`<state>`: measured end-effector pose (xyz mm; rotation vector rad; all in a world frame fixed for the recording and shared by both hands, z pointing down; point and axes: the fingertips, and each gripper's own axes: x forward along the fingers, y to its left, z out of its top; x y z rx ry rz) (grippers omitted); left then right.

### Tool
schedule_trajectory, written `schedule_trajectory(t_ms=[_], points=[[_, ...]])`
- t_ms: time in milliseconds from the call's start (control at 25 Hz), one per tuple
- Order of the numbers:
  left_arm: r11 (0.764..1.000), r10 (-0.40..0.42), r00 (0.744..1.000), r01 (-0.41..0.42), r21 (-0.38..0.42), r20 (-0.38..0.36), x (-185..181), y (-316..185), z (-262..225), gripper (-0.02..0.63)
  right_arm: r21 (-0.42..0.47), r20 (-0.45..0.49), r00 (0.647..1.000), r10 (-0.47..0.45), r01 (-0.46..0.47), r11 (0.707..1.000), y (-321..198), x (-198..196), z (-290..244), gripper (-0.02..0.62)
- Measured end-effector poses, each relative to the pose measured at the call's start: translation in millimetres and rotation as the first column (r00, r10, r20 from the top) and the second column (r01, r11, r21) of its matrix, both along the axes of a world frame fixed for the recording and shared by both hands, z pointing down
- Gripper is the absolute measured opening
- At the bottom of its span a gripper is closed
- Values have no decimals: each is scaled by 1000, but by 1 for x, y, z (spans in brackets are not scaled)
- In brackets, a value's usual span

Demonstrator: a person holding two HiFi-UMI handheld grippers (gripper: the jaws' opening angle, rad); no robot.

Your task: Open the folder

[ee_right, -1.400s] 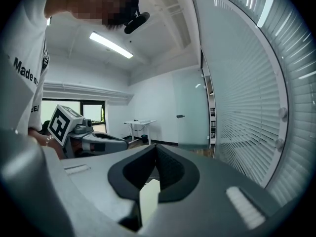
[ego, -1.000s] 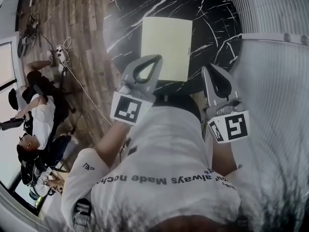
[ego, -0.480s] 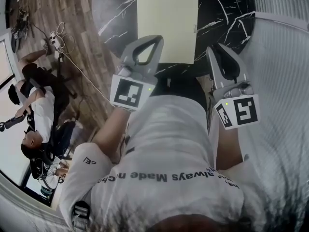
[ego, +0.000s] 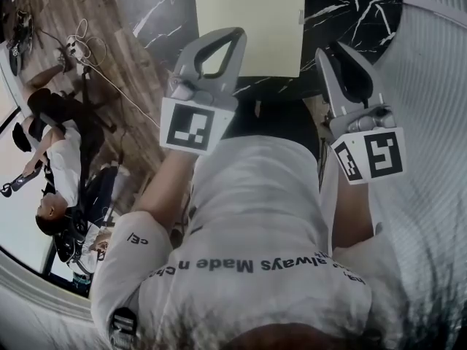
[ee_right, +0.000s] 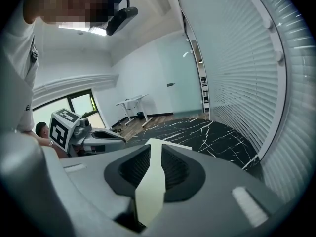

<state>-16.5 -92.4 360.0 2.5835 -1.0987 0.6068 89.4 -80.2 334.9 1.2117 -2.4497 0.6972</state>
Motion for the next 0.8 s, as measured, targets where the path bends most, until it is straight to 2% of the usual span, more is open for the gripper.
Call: schedule_trajectory(t_ms=[400, 800], points=[[1000, -2, 1000, 2, -10, 30, 3, -2, 39, 2, -42, 11, 1000, -1, 2, 999, -2, 5, 35, 84], [999, 25, 993, -21, -41, 118, 5, 4, 82, 2, -96, 20, 1000, -7, 9, 995, 3, -2, 77, 91]])
